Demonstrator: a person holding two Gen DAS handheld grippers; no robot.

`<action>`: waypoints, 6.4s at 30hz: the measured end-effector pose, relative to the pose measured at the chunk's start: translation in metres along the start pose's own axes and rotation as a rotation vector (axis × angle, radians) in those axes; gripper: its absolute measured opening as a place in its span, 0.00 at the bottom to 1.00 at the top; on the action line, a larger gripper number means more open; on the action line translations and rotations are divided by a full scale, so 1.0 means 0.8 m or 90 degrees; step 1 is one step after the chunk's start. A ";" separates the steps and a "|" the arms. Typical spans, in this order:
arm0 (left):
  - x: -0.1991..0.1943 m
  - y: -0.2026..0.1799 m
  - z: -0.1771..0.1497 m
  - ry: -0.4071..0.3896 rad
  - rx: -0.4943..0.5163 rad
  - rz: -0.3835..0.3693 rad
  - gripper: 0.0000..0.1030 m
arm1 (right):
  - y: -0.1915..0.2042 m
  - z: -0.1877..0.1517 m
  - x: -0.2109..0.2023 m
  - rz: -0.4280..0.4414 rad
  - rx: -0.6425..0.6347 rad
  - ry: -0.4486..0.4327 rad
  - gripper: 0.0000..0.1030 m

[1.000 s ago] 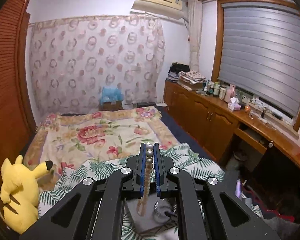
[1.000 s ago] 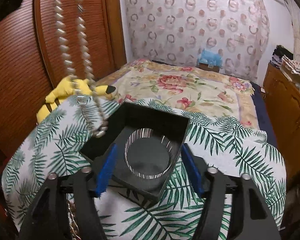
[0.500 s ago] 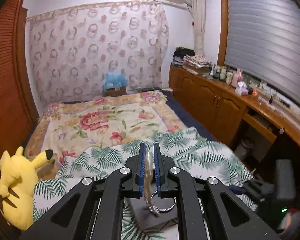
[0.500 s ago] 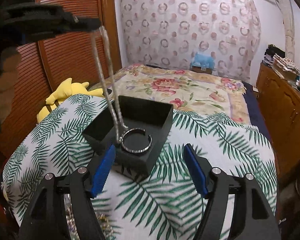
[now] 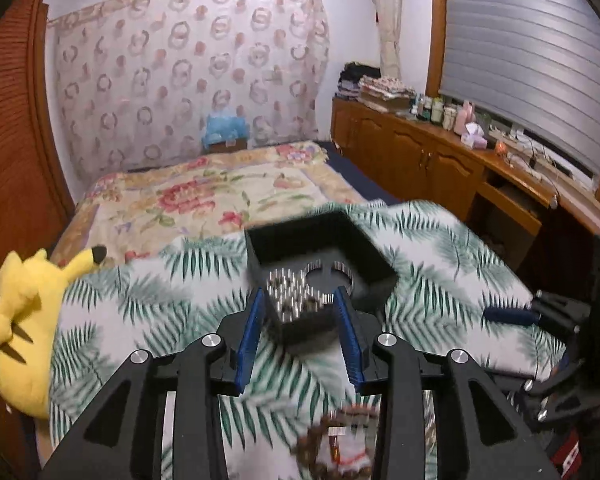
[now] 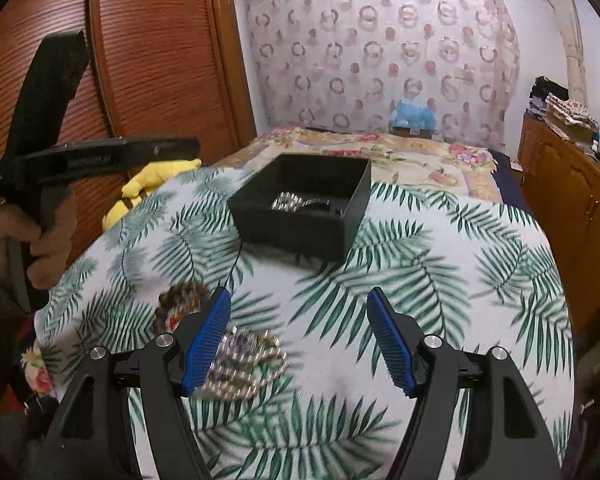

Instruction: Organize jewelry

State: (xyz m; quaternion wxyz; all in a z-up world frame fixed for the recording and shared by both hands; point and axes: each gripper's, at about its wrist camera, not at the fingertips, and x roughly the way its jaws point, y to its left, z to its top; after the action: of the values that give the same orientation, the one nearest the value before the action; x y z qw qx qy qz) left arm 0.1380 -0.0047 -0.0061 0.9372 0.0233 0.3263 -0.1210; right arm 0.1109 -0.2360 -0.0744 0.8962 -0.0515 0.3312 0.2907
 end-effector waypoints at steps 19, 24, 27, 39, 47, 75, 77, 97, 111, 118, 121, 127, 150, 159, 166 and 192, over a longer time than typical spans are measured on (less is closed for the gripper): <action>-0.007 -0.013 -0.109 0.068 -0.052 -0.056 0.43 | 0.017 -0.069 -0.001 0.004 -0.005 0.057 0.60; -0.010 -0.012 -0.125 0.078 -0.050 -0.037 0.43 | 0.012 -0.057 0.011 0.005 -0.023 0.070 0.46; -0.009 -0.008 -0.131 0.082 -0.050 -0.029 0.44 | 0.006 -0.046 0.021 -0.009 -0.030 0.077 0.42; -0.006 -0.004 -0.136 0.087 -0.055 -0.025 0.44 | 0.009 -0.028 0.067 -0.023 -0.080 0.138 0.30; -0.005 -0.002 -0.137 0.090 -0.059 -0.020 0.44 | 0.026 -0.019 0.073 -0.038 -0.118 0.159 0.11; -0.010 0.010 -0.135 0.087 -0.073 -0.013 0.44 | 0.038 0.086 -0.064 -0.058 -0.127 -0.062 0.04; -0.010 0.010 -0.135 0.087 -0.074 -0.013 0.44 | 0.037 0.095 -0.074 -0.065 -0.130 -0.075 0.04; 0.010 -0.005 -0.116 0.098 -0.096 -0.076 0.44 | 0.004 0.097 -0.082 -0.104 -0.114 -0.078 0.04; 0.023 -0.015 -0.117 0.100 -0.103 -0.101 0.32 | 0.001 0.080 -0.067 -0.089 -0.102 -0.062 0.05; 0.020 -0.014 -0.114 0.087 -0.113 -0.101 0.12 | 0.001 0.078 -0.065 -0.089 -0.102 -0.059 0.05; 0.013 -0.016 -0.110 0.071 -0.113 -0.113 0.07 | 0.001 0.077 -0.065 -0.089 -0.100 -0.059 0.05; -0.012 -0.029 -0.094 0.037 -0.103 -0.142 0.03 | -0.003 0.075 -0.065 -0.090 -0.098 -0.058 0.05; -0.047 -0.079 -0.053 -0.014 -0.040 -0.178 0.01 | -0.007 0.089 -0.089 -0.095 -0.105 -0.092 0.05; -0.056 -0.050 -0.014 -0.055 -0.035 -0.128 0.01 | 0.004 0.137 -0.102 -0.089 -0.120 -0.130 0.05; -0.042 -0.026 0.005 -0.056 -0.035 -0.088 0.01 | 0.015 0.184 -0.105 -0.090 -0.133 -0.156 0.05; -0.008 -0.005 0.064 -0.067 -0.023 -0.036 0.01 | -0.002 0.280 0.030 -0.107 -0.117 -0.110 0.05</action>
State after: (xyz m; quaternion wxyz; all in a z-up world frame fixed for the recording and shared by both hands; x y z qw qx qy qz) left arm 0.1630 -0.0134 0.0383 0.9496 -0.0092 0.2794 -0.1422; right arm 0.2530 -0.1621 0.0841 0.9339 -0.1358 0.2192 0.2475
